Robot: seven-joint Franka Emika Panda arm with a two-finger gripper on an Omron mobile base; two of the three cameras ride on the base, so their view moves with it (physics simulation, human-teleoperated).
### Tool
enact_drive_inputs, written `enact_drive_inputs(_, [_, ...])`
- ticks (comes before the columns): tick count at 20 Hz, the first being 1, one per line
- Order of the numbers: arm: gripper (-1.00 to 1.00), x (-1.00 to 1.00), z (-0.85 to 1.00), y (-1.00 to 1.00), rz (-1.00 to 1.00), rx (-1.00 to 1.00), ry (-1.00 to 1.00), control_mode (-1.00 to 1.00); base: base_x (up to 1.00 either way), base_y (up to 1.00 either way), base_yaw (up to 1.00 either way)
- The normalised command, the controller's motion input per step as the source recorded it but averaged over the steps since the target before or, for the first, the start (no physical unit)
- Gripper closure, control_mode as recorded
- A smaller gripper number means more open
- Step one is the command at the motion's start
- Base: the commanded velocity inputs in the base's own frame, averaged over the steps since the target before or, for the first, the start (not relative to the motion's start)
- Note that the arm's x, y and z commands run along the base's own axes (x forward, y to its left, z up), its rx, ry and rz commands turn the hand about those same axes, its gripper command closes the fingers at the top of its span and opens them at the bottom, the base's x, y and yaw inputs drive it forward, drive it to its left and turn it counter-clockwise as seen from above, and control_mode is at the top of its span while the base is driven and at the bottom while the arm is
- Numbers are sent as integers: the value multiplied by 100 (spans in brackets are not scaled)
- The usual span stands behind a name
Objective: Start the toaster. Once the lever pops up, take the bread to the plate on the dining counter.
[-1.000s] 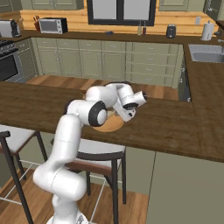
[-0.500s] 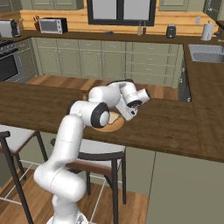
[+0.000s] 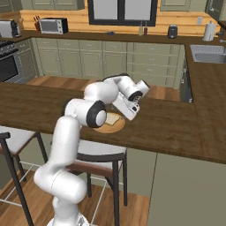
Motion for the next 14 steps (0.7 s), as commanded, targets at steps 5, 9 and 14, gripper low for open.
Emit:
enact_drive_inputs(5, [-100, -100, 66, 0, 0, -13, -7, -100, 0, 0, 0])
enact_drive_inputs(9, [-100, -100, 71, 0, 0, -14, -8, -100, 0, 0, 0])
enact_drive_inputs(14, [-100, -100, 43, 16, 0, -23, -19, -100, 0, 0, 0])
